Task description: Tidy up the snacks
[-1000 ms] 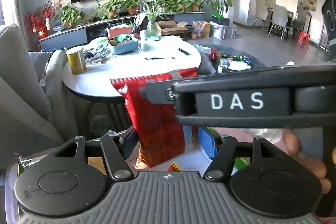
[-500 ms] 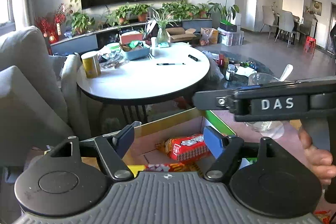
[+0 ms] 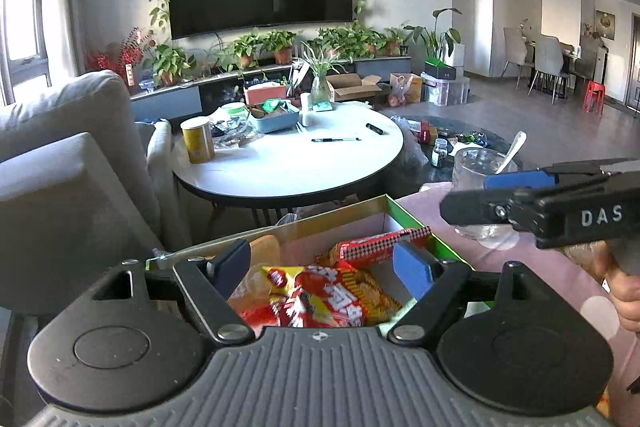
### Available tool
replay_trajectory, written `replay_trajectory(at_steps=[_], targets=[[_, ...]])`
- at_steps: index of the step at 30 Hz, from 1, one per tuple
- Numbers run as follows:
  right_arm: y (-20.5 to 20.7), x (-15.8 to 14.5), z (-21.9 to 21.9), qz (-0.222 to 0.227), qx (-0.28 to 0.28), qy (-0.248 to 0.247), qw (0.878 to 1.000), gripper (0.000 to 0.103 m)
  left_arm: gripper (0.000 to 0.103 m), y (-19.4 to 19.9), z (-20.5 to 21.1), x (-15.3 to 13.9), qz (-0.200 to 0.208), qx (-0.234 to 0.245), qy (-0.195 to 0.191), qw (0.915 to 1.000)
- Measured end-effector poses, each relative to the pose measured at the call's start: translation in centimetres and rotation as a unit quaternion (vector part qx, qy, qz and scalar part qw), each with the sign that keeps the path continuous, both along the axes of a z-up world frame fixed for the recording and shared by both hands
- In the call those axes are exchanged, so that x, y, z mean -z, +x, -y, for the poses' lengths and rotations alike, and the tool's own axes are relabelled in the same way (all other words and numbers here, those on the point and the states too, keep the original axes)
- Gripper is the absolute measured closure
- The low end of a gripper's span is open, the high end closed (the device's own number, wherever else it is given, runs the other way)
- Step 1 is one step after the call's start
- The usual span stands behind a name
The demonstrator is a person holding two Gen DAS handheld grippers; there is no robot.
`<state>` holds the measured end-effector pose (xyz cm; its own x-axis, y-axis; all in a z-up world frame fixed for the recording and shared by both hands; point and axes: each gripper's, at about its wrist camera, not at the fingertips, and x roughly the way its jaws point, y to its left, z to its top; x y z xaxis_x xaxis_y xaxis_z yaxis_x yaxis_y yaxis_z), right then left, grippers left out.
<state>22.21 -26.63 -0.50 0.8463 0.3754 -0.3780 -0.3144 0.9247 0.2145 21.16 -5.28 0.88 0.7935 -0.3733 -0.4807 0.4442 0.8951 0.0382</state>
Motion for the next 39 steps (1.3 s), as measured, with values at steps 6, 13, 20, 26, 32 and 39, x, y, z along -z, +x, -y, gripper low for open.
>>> replay_trajectory(at_steps=[6,13,20,26,32,39], targets=[[-2.0,-0.1,-0.6,0.003,-0.023,-0.001,1.0,0.048,0.025,-3.1,-1.5,-0.4,0.008,-0.011,-0.001,0.9999],[-4.8,0.0,-1.8,0.002,-0.056,-0.01,0.998,0.047,0.025,-6.5,-4.3,0.5,-0.01,-0.039,-0.021,0.999],[-6.5,1.3,-2.7,-0.019,-0.075,-0.009,0.997,0.047,0.023,-8.9,-6.8,2.7,-0.05,-0.057,-0.026,0.9968],[-7.7,2.4,-3.5,-0.042,-0.076,-0.01,0.996,0.047,0.023,-9.9,-7.4,4.6,-0.073,-0.078,-0.015,0.9942],[-9.1,2.8,-4.4,-0.052,-0.08,-0.019,0.995,0.047,0.023,-10.0,-7.7,5.8,-0.097,-0.088,-0.022,0.9912],[-9.5,3.2,-5.1,-0.062,-0.078,-0.026,0.995,0.046,0.023,-9.5,-7.7,7.1,-0.113,-0.094,-0.019,0.989]])
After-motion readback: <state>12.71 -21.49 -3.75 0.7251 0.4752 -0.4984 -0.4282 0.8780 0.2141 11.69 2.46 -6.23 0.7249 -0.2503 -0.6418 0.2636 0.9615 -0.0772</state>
